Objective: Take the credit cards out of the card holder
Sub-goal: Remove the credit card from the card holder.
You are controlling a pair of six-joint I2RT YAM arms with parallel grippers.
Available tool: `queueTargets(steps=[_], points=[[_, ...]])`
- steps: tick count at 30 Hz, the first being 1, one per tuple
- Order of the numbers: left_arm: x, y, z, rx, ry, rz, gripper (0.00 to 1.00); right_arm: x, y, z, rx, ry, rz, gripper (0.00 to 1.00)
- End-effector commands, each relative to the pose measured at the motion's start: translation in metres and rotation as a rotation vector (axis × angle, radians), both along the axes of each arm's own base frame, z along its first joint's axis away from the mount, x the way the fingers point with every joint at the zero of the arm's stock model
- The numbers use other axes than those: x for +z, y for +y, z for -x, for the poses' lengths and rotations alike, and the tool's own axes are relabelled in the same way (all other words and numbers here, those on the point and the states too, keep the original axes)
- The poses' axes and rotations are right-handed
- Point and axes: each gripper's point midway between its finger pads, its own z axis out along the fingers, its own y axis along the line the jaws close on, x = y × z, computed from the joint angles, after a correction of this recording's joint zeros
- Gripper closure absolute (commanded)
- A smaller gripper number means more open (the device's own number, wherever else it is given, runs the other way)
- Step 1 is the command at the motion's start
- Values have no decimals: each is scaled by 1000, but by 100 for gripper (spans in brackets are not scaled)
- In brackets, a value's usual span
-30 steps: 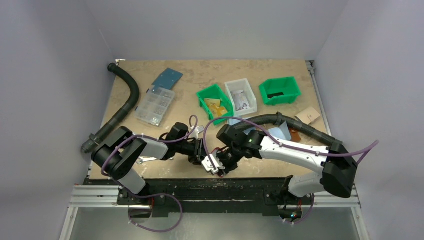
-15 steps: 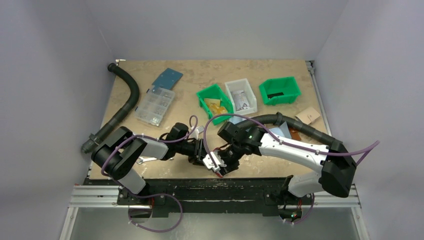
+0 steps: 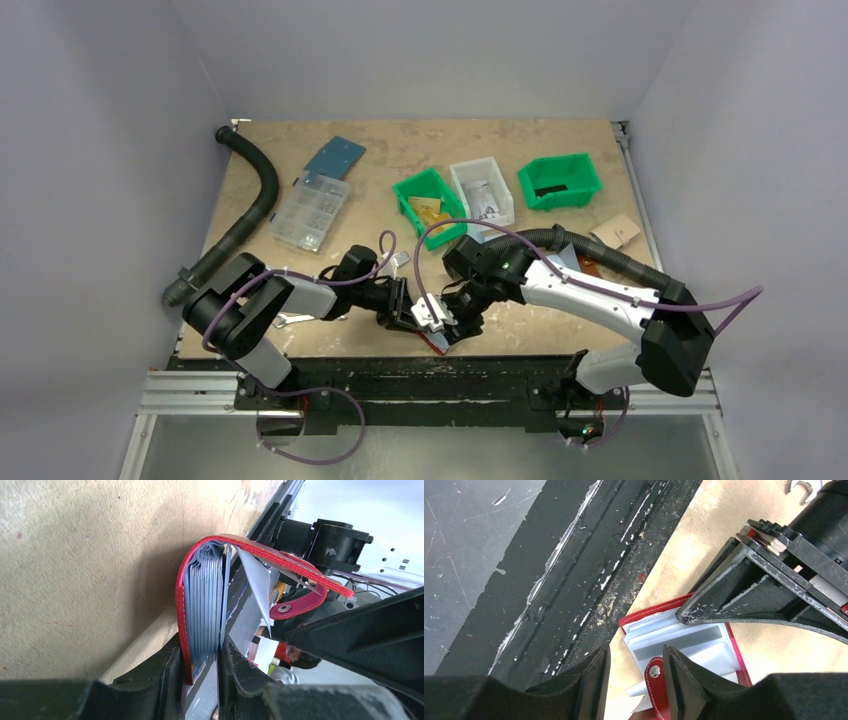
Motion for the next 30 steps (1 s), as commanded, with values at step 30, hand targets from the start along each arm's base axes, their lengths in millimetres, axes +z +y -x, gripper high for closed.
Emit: queueTargets(steps=[30], points=[[-7,-2,2,-43,6,-7,100,-28,6,-27,-127,-173,150,76]])
